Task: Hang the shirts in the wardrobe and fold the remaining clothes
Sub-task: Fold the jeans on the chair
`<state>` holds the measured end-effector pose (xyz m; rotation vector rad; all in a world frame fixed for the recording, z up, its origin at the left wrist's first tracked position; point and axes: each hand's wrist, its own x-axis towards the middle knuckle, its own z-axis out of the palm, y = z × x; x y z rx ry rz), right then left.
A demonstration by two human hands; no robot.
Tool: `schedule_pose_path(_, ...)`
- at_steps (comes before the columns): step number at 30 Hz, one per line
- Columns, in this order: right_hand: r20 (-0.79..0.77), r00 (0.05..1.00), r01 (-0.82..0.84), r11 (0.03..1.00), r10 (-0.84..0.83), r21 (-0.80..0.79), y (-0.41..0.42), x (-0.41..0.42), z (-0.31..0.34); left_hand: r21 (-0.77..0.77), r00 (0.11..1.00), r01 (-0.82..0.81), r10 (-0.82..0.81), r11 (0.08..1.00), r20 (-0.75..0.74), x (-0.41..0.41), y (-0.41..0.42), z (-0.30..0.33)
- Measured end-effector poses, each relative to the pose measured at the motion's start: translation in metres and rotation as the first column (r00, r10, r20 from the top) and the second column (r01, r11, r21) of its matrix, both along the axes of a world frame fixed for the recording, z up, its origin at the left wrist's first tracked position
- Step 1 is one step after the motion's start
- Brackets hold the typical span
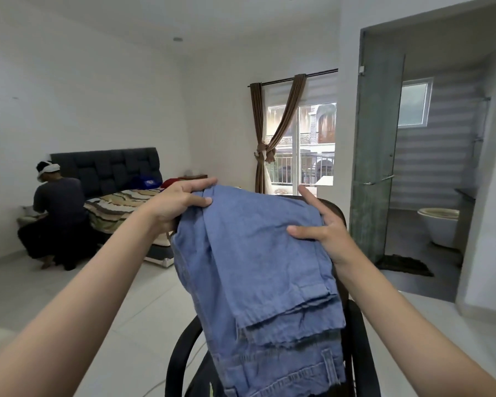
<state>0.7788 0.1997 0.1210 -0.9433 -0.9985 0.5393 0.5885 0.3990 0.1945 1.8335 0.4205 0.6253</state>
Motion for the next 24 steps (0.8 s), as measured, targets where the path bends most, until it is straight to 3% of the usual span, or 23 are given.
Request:
schedule_pose_path(4, -0.094, 0.992, 0.084, 0.995, -0.079, 0.046, 0.008, 0.000, 0.007, -0.074, 0.947, 0.139, -0.155, 0.987, -0.281, -0.020, 0.014, -0.003)
schedule_pose_path(6, -0.118, 0.986, 0.129, 0.990, -0.121, 0.063, 0.012, 0.001, 0.009, -0.168, 0.904, 0.255, -0.296, 0.952, -0.308, -0.031, 0.022, -0.013)
schedule_pose_path(8, -0.141, 0.976, 0.180, 0.981, -0.169, 0.069, 0.016, 0.001, 0.008, -0.268, 0.901, 0.369, -0.413, 0.890, -0.131, -0.038, 0.028, -0.032)
schedule_pose_path(10, -0.198, 0.962, 0.209, 0.974, -0.189, 0.087, 0.020, 0.001, 0.008, -0.368, 0.866, 0.498, -0.471, 0.786, 0.166, -0.039, 0.030, -0.054)
schedule_pose_path(12, -0.260, 0.947, 0.220, 0.970, -0.187, 0.105, 0.022, 0.002, 0.007, -0.421, 0.771, 0.621, -0.418, 0.661, 0.481, -0.034, 0.022, -0.074)
schedule_pose_path(13, -0.285, 0.941, 0.222, 0.969, -0.184, 0.109, 0.024, 0.002, 0.007, -0.426, 0.748, 0.618, -0.327, 0.661, 0.577, -0.029, 0.016, -0.082)
schedule_pose_path(15, -0.327, 0.928, 0.221, 0.971, -0.180, 0.093, 0.029, 0.001, 0.004, -0.399, 0.776, 0.472, -0.156, 0.786, 0.612, -0.018, 0.002, -0.092)
schedule_pose_path(18, -0.354, 0.913, 0.225, 0.974, -0.204, 0.019, 0.036, -0.004, 0.000, -0.262, 0.877, 0.127, 0.015, 0.957, 0.480, -0.005, -0.008, -0.098)
schedule_pose_path(21, -0.299, 0.927, 0.221, 0.974, -0.225, -0.049, 0.038, -0.004, -0.007, -0.138, 0.931, -0.067, 0.111, 0.988, 0.348, -0.005, -0.004, -0.102)
schedule_pose_path(24, -0.150, 0.961, 0.217, 0.970, -0.232, -0.109, 0.032, 0.011, -0.010, -0.198, 0.914, -0.110, 0.177, 0.974, 0.364, -0.009, -0.005, -0.095)
